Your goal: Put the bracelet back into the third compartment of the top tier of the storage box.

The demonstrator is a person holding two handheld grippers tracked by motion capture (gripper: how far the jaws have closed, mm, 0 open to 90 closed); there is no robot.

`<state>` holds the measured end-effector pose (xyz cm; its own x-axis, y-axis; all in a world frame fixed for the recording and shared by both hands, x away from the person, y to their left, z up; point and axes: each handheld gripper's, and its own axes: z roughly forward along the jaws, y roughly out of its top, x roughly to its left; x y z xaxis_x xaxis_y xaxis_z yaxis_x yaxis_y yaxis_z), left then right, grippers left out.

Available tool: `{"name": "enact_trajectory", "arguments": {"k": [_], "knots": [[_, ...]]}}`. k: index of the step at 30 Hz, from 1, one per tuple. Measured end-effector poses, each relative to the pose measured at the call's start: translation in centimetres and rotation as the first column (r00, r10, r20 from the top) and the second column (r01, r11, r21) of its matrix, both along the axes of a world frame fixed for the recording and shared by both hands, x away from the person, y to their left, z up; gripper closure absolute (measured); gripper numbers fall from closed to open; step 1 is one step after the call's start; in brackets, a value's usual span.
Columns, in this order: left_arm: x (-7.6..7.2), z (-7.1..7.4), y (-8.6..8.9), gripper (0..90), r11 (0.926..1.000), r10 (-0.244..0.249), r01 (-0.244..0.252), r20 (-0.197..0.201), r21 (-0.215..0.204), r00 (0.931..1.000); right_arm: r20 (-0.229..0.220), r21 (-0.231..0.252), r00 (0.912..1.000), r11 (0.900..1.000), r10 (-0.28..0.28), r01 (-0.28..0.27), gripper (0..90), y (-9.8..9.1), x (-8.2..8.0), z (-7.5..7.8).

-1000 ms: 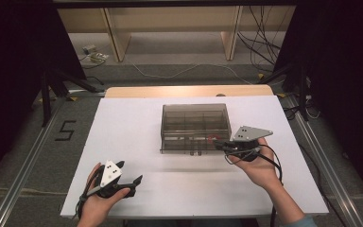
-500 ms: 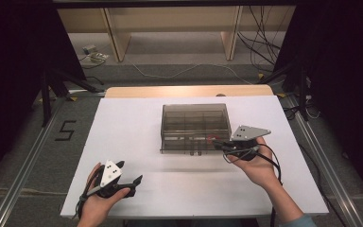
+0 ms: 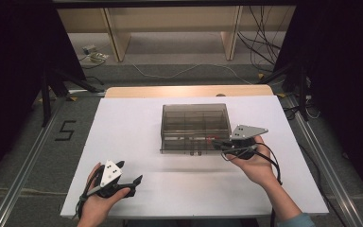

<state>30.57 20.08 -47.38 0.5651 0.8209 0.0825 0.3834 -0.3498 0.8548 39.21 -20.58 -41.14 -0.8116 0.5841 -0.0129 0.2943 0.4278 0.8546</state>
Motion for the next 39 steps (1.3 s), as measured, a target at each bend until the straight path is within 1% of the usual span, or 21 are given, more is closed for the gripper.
{"name": "enact_trajectory", "arguments": {"k": [19, 26, 33, 39], "knots": [[-0.02, 0.03, 0.00, 18.1, 1.0000, -0.002, 0.002, 0.000, 0.001, 1.0000, -0.013, -0.008, 0.9998, 0.9999, -0.012, 0.012, 88.4, 0.08, 0.64, -0.46], [-0.01, 0.02, 0.00, 18.1, 1.0000, -0.001, 0.001, 0.000, 0.001, 1.0000, -0.018, -0.021, 0.9997, 0.9996, -0.017, 0.017, 88.3, 0.23, 0.83, -0.68], [-0.02, 0.02, 0.00, 18.1, 1.0000, -0.003, 0.003, 0.000, 0.002, 1.0000, -0.014, -0.024, 0.9996, 0.9994, -0.024, 0.024, 88.2, 0.26, 0.95, -0.78], [-0.03, 0.01, -0.01, 18.1, 1.0000, -0.001, 0.001, -0.001, -0.001, 1.0000, -0.012, -0.036, 0.9996, 0.9990, -0.027, 0.026, 88.1, 0.34, 1.00, -0.94]]}}
